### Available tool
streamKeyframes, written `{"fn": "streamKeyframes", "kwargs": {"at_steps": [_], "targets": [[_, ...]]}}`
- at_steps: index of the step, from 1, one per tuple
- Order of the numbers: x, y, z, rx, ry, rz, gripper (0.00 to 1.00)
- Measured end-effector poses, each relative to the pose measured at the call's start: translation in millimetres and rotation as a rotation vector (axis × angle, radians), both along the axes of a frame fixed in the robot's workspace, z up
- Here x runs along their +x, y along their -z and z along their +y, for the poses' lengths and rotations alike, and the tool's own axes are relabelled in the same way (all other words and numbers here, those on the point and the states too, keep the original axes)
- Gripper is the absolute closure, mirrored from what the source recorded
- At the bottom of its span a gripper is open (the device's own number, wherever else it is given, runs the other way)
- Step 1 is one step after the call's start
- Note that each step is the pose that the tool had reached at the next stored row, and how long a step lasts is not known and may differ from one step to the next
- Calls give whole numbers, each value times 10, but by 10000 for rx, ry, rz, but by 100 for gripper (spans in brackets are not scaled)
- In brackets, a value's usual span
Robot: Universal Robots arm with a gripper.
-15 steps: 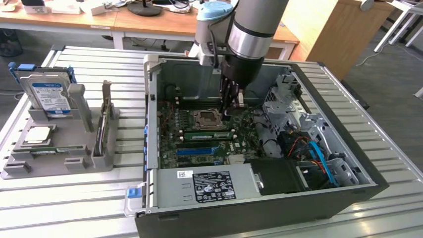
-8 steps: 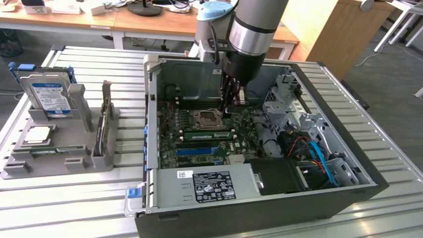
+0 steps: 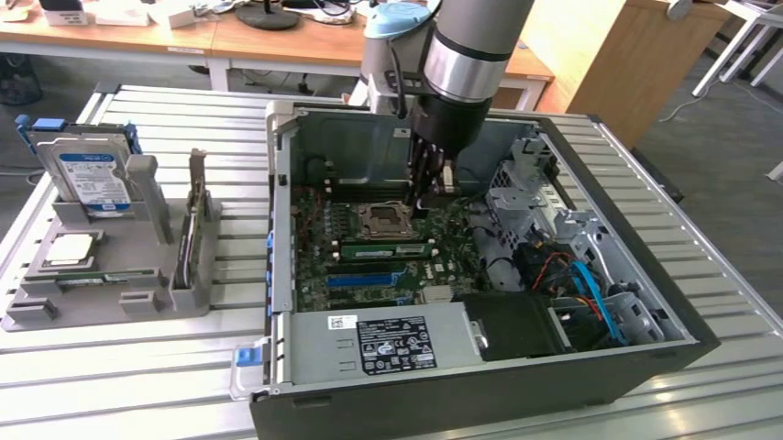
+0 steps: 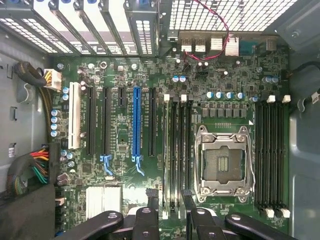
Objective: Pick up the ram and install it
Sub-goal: 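Insert the ram into the slot, then press down the ram until it locks into place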
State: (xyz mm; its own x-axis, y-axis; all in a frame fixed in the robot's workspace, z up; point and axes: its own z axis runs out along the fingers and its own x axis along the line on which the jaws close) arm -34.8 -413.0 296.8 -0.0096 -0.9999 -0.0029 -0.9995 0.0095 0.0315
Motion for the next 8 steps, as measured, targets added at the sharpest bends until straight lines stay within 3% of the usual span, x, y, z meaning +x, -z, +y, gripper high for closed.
{"fn": "streamKeyframes", "kwargs": {"at_steps": [8], "targets": [[0, 22, 0, 0, 0, -2, 69]]}}
